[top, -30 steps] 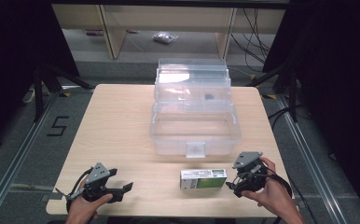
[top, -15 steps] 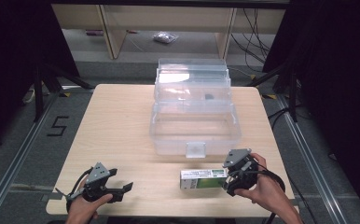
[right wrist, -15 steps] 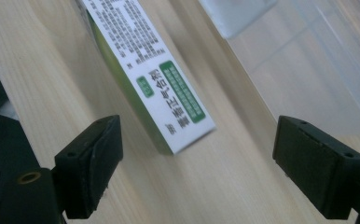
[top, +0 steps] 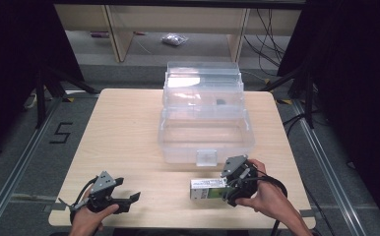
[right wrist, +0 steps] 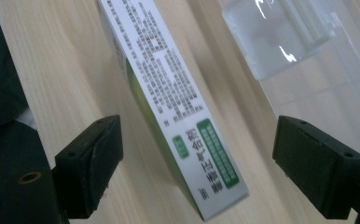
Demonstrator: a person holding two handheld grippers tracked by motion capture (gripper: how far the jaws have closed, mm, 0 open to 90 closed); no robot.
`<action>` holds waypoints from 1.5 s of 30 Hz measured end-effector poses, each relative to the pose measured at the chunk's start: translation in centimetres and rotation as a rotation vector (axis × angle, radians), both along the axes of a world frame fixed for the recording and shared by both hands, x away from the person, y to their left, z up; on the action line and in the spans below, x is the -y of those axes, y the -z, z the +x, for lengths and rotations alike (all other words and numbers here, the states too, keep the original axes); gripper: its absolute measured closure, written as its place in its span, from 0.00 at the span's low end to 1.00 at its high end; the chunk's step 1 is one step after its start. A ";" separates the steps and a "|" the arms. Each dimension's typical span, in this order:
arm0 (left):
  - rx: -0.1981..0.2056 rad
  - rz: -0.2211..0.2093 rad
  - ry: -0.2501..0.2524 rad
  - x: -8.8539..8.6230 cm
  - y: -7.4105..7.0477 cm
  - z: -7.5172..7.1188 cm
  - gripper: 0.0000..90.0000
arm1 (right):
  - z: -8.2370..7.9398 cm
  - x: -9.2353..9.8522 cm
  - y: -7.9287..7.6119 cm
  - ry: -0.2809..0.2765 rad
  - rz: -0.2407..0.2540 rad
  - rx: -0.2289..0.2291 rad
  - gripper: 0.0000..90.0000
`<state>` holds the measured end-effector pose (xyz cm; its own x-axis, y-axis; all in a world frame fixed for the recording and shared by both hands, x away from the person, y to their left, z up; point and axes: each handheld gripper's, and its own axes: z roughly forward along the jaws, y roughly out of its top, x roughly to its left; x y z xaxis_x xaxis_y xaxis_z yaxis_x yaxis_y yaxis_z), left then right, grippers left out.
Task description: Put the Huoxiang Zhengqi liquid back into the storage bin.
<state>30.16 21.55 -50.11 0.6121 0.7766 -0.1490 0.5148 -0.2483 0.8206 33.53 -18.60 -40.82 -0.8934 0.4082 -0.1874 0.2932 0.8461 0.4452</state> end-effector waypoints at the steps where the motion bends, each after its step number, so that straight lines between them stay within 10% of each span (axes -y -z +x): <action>1: 0.001 -0.002 0.002 0.0 0.0 0.0 0.17 | 0.0 -0.1 0.0 0.014 -0.001 -0.011 0.19; 45: 0.004 -0.006 0.005 0.0 0.0 0.0 0.17 | 2.6 -4.1 2.8 -0.126 -0.128 -0.190 0.46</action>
